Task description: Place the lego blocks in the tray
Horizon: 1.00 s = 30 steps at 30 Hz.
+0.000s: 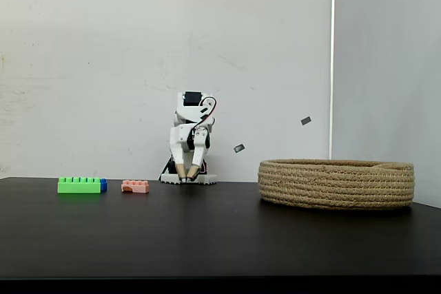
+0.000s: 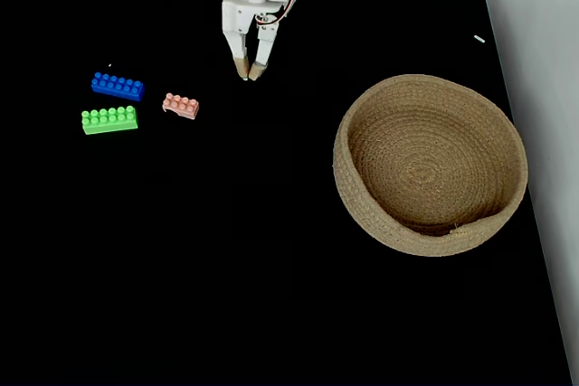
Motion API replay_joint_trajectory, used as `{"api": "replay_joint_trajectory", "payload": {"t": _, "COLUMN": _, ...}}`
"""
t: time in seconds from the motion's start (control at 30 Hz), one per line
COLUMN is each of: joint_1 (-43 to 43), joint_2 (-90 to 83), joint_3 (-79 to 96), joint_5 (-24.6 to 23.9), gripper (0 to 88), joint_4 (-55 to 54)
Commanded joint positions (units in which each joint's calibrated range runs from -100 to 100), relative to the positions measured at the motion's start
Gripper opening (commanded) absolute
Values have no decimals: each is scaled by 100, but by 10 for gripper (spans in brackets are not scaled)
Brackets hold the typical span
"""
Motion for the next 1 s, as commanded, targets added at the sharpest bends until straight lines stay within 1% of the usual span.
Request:
{"api": "replay_joint_trajectory", "payload": {"t": 0.0, "joint_1": 307, "joint_2": 894, "joint_3": -647, "joint_5": -698, "gripper": 114, "joint_4": -1099}}
{"api": "replay_joint_trajectory", "payload": {"t": 0.07, "joint_1": 546, "joint_2": 1376, "joint_3": -1130, "joint_5": -1021, "gripper": 206, "joint_4": -1474}}
{"api": "replay_joint_trajectory", "payload": {"t": 0.1, "joint_1": 670, "joint_2": 1625, "joint_3": -1385, "joint_5": -1133, "gripper": 228, "joint_4": -1541}}
{"api": "replay_joint_trajectory", "payload": {"t": 0.17, "joint_1": 917, "joint_2": 2149, "joint_3": -1896, "joint_5": -1338, "gripper": 242, "joint_4": -1541}}
{"api": "replay_joint_trajectory", "payload": {"t": 0.23, "joint_1": 1189, "joint_2": 2700, "joint_3": -2334, "joint_5": -1411, "gripper": 260, "joint_4": -1441}}
{"api": "replay_joint_trajectory", "payload": {"t": 0.43, "joint_1": 1873, "joint_2": 4282, "joint_3": -3556, "joint_5": -1861, "gripper": 269, "joint_4": -1391}}
{"api": "replay_joint_trajectory", "payload": {"t": 0.57, "joint_1": 2178, "joint_2": 5339, "joint_3": -4386, "joint_5": -2017, "gripper": 263, "joint_4": -1191}}
{"api": "replay_joint_trajectory", "payload": {"t": 0.77, "joint_1": 2426, "joint_2": 6569, "joint_3": -5115, "joint_5": -2203, "gripper": 258, "joint_4": -1166}}
{"api": "replay_joint_trajectory", "payload": {"t": 0.97, "joint_1": 2541, "joint_2": 7180, "joint_3": -5507, "joint_5": -2388, "gripper": 260, "joint_4": -1049}}
